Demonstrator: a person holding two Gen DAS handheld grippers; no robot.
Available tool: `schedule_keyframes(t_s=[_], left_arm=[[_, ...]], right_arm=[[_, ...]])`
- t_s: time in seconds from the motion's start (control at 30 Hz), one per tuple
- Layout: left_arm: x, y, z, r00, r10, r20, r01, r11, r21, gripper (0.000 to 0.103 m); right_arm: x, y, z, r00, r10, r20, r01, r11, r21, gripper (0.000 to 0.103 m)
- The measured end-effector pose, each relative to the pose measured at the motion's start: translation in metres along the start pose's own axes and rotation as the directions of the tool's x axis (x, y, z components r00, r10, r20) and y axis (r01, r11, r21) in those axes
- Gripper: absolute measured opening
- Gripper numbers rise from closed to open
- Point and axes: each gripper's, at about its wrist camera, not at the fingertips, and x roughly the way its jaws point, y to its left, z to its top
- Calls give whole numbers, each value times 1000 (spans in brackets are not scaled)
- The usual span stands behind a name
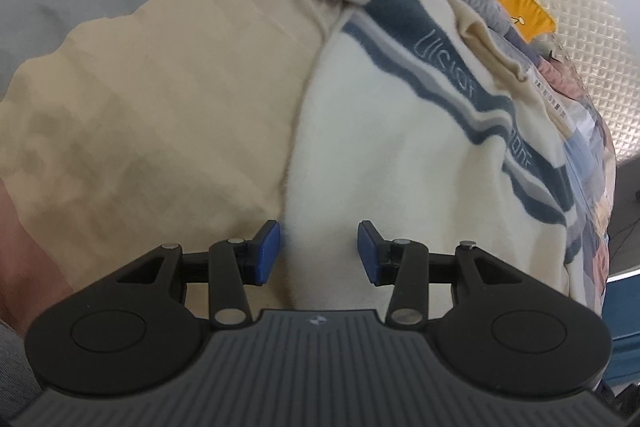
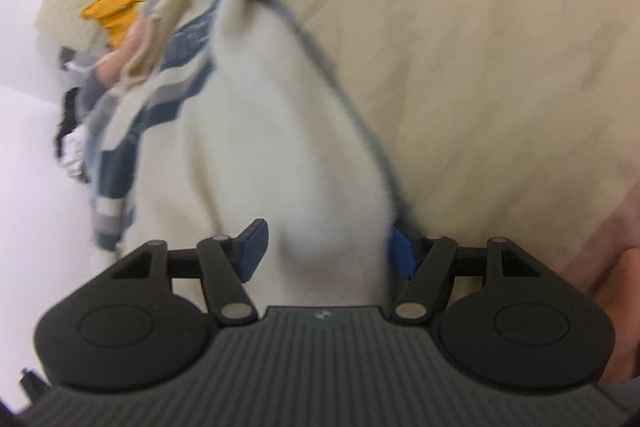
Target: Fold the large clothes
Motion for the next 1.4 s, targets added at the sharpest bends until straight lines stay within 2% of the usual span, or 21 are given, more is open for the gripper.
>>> schedule_keyframes(t_s=[0.1, 0.2, 0.27, 0.3, 0.4, 0.53, 0.6, 0.7, 0.77, 0.83, 0.93, 1.03, 1.17, 1.23, 1.4], left_arm=[[2, 0, -1, 1000, 7, -11, -7, 1000, -6, 49], [4, -2, -8, 1000, 16, -21, -17, 1000, -17, 49], [6, -3, -15, 999, 22, -47, -24, 999, -35, 50], [5, -5, -18, 998, 27, -56, -29, 999, -26, 50], [-1, -8, -26, 997, 3, -74, -5, 1000, -20, 50], [-4, -4, -44, 993, -37, -115, 29, 997, -68, 50], [-5, -5, -48, 991, -55, -124, 46, 996, -79, 50], [-5, -13, -52, 986, -75, -150, 66, 996, -62, 42], [-6, -21, -55, 984, -86, -154, 85, 996, -14, 18], [-12, -24, -55, 985, -92, -147, 94, 996, 5, 9], [-30, -24, -48, 983, -140, -116, 143, 990, 16, 7], [-66, -27, -38, 976, -208, -64, 212, 976, 60, 6], [-105, -22, -20, 968, -247, -44, 250, 965, 84, 6], [-114, -20, -15, 969, -241, -54, 246, 964, 102, 6], [-113, -4, -8, 985, -135, -104, 151, 975, 165, 6]], right_arm=[[1, 4, -4, 1000, 6, 1, -6, 999, -39, 63], [-2, 5, -4, 1000, -1, -5, 0, 998, -64, 49], [-2, 4, 2, 1000, 24, -4, -25, 997, -72, 33], [-3, 2, 4, 999, 31, 6, -31, 998, -61, 20], [-6, -3, 7, 999, 52, 8, -52, 998, -30, 17], [-25, 13, 1, 993, 89, 74, -78, 987, -139, 15], [-34, 15, 0, 989, 106, 107, -90, 985, -150, 15], [-38, 10, 3, 988, 100, 114, -86, 989, -122, 15], [-38, 8, 6, 991, 83, 103, -73, 992, -104, 15], [-40, 11, 8, 994, 62, 93, -52, 993, -108, 15], [-48, 25, 10, 996, 26, 90, -10, 985, -173, 14], [-62, 38, 17, 998, 35, 44, -23, 968, -250, 13], [-88, 50, 29, 999, 10, 36, 2, 946, -324, 11], [-98, 52, 29, 999, -15, 31, 25, 931, -365, 10], [-98, 43, 21, 990, -139, 8, 129, 888, -441, 10]])
